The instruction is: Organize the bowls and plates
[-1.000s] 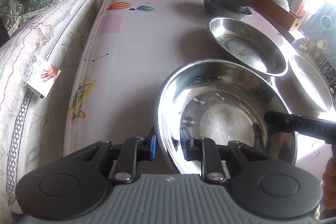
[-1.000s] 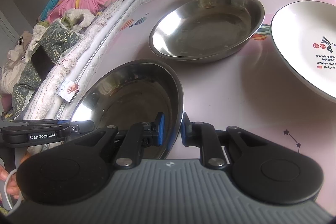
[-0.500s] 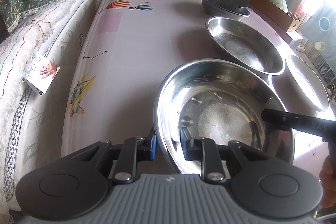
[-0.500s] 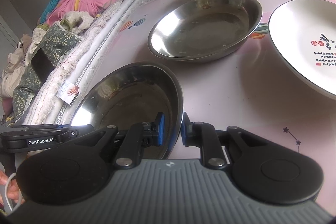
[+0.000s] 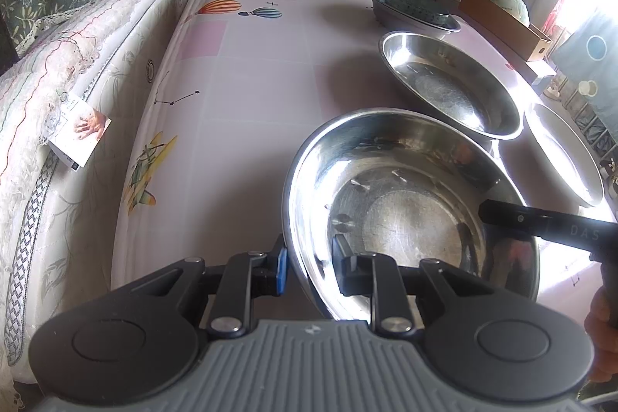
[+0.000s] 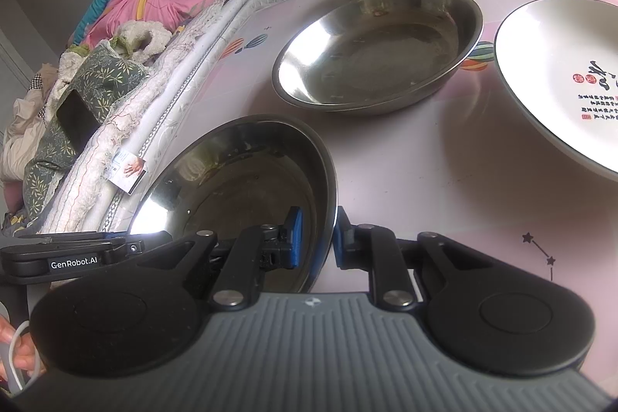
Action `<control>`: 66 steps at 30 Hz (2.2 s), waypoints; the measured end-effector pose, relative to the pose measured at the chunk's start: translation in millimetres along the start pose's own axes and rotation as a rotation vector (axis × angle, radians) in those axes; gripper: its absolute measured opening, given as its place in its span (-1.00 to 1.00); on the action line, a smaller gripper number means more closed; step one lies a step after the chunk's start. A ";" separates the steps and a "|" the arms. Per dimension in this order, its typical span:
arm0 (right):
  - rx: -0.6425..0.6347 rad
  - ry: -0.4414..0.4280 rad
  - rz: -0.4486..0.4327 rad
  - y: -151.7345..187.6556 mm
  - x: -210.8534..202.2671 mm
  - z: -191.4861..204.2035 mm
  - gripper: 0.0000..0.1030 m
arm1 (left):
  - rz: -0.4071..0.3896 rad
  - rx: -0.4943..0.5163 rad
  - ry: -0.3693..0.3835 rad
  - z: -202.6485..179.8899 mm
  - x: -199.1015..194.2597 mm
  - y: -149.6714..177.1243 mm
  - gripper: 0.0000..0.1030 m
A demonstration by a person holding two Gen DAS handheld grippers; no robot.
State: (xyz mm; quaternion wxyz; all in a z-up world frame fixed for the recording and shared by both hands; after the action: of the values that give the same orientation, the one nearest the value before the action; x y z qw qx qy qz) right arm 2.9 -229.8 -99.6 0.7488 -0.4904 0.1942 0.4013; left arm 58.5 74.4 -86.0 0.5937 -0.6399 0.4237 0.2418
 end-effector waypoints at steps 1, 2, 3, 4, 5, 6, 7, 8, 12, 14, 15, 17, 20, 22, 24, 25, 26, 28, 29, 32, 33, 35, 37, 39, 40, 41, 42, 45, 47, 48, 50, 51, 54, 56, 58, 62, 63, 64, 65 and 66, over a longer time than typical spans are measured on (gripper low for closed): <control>0.000 0.000 0.000 0.0 0.0 -0.1 -0.68 | 0.000 0.000 0.000 0.0 0.0 0.0 -0.55; 0.000 0.000 0.000 -0.1 0.0 -0.1 -0.68 | 0.000 0.000 0.000 0.1 0.0 0.0 -0.55; 0.000 0.000 0.000 0.0 0.0 -0.1 -0.68 | 0.000 -0.002 0.000 0.2 0.1 0.3 -0.55; 0.000 0.000 0.000 -0.1 0.0 -0.1 -0.68 | 0.000 -0.002 0.001 0.2 0.0 0.5 -0.55; 0.000 0.000 0.000 -0.1 0.0 -0.2 -0.68 | 0.000 -0.002 0.001 0.2 0.0 0.5 -0.55; 0.000 -0.001 0.000 -0.1 0.0 -0.1 -0.68 | 0.000 -0.002 0.000 0.2 0.1 0.6 -0.55; 0.001 -0.001 0.000 -0.1 -0.1 -0.2 -0.67 | 0.000 -0.002 0.001 0.3 0.0 0.6 -0.55; 0.000 0.000 0.000 0.0 0.3 0.0 -0.67 | 0.000 -0.003 0.001 0.2 0.1 0.6 -0.55; 0.001 0.000 0.000 0.1 0.4 0.0 -0.67 | 0.000 -0.002 0.001 0.4 0.0 0.6 -0.55; 0.001 -0.001 0.000 0.1 0.4 0.0 -0.67 | 0.000 -0.002 0.000 0.4 0.1 0.6 -0.55; 0.002 -0.001 0.000 0.1 0.4 0.0 -0.67 | 0.000 -0.002 0.000 0.4 0.0 0.6 -0.55; 0.001 0.000 0.000 0.1 0.4 0.0 -0.67 | -0.001 -0.003 -0.002 0.4 -0.3 1.3 -0.55; 0.001 -0.001 0.000 0.1 0.4 0.0 -0.67 | -0.002 -0.003 -0.004 0.1 -0.4 1.2 -0.55; 0.001 -0.002 -0.001 0.1 0.5 0.4 -0.67 | -0.004 -0.002 -0.005 0.0 -0.5 1.2 -0.55; -0.001 -0.004 -0.003 0.7 0.2 1.9 -0.67 | -0.006 0.000 -0.009 0.0 -1.0 0.8 -0.55; -0.002 -0.005 -0.004 0.7 0.0 2.4 -0.67 | -0.007 0.000 -0.010 0.0 -1.3 0.8 -0.55; -0.003 -0.007 -0.006 0.6 -0.2 3.2 -0.67 | -0.008 0.000 -0.011 -0.1 -1.7 0.8 -0.54; -0.006 -0.010 -0.009 0.1 -0.7 5.2 -0.67 | -0.009 -0.001 -0.013 0.2 -2.2 0.9 -0.54; -0.008 -0.010 -0.010 -0.1 -0.6 5.7 -0.67 | -0.009 -0.002 -0.013 0.3 -2.7 0.9 -0.54; -0.007 -0.011 -0.011 0.4 -1.0 6.6 -0.67 | -0.011 -0.004 -0.011 0.5 -3.7 1.4 -0.54; -0.007 -0.012 -0.011 0.3 -1.0 6.5 -0.67 | -0.012 -0.005 -0.010 0.6 -4.1 1.6 -0.54; -0.009 -0.012 -0.012 0.5 -1.4 6.9 -0.67 | -0.014 -0.007 -0.008 1.0 -4.9 1.8 -0.54; -0.011 -0.014 -0.014 0.3 -2.0 8.0 -0.67 | -0.015 -0.010 -0.007 1.5 -5.8 1.9 -0.54; -0.013 -0.016 -0.016 -0.2 -2.4 9.2 -0.67 | -0.017 -0.011 -0.007 1.9 -6.8 1.8 -0.54; -0.014 -0.017 -0.017 -0.3 -2.7 9.9 -0.67 | -0.019 -0.012 -0.008 2.1 -7.5 1.9 -0.54; -0.015 -0.018 -0.018 -0.5 -2.8 10.5 -0.67 | -0.020 -0.012 -0.008 2.3 -8.3 2.0 -0.54; -0.016 -0.019 -0.019 -0.5 -3.0 11.0 -0.67 | -0.022 -0.012 -0.009 2.4 -9.1 2.0 -0.54; -0.018 -0.022 -0.019 -1.2 -2.7 12.1 -0.67 | -0.028 -0.014 -0.011 3.1 -11.5 1.3 -0.54; -0.019 -0.025 -0.020 -1.3 -2.8 13.4 -0.67 | -0.032 -0.015 -0.012 3.5 -13.0 0.9 -0.54; -0.020 -0.026 -0.020 -1.4 -3.1 13.7 -0.67 | -0.034 -0.016 -0.012 3.7 -14.0 0.8 -0.54; -0.021 -0.028 -0.021 -2.0 -3.4 15.0 -0.67 | -0.038 -0.017 -0.013 4.1 -15.7 0.6 -0.54; -0.023 -0.029 -0.022 -2.6 -3.7 16.0 -0.67 | -0.040 -0.017 -0.013 4.2 -16.6 0.4 -0.54; -0.026 -0.030 -0.025 -3.3 -4.3 17.7 -0.67 | -0.045 -0.018 -0.014 4.3 -18.3 -0.6 -0.54; -0.029 -0.030 -0.027 -3.6 -5.1 18.1 -0.67 | -0.048 -0.020 -0.013 4.5 -19.4 -1.5 -0.54; -0.028 -0.031 -0.027 -3.4 -5.5 17.5 -0.67 | -0.049 -0.018 -0.013 4.4 -20.1 -1.7 -0.54; -0.029 -0.031 -0.027 -3.5 -5.6 17.5 -0.67 | -0.050 -0.018 -0.013 4.2 -20.7 -1.6 -0.54; -0.030 -0.031 -0.028 -3.5 -5.5 17.4 -0.67 | -0.051 -0.018 -0.012 4.1 -21.1 -1.6 -0.54; -0.031 -0.031 -0.030 -3.6 -6.2 17.7 -0.67 | -0.052 -0.019 -0.012 4.0 -21.5 -1.8 -0.54; -0.031 -0.031 -0.031 -3.9 -7.0 18.1 -0.67 | -0.053 -0.018 -0.012 3.9 -22.4 -1.9 -0.54; -0.032 -0.032 -0.034 -4.0 -8.2 17.9 -0.67 | -0.055 -0.018 -0.012 3.6 -23.3 -2.2 -0.54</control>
State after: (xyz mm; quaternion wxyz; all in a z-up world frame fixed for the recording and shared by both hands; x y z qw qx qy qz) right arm -0.7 -218.0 -83.7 0.7505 -0.4992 0.1674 0.3994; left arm 48.9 83.6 -66.5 0.5970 -0.6551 0.4002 0.2330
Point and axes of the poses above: each gripper's, at about its wrist camera, not at the fingertips, and x roughly the way its jaws point, z to its left, y to its underside, the point moved 3 cm from there along x, roughly the way its jaws point, and after that the axes turned 1 degree about y, right-handed, at the moved point
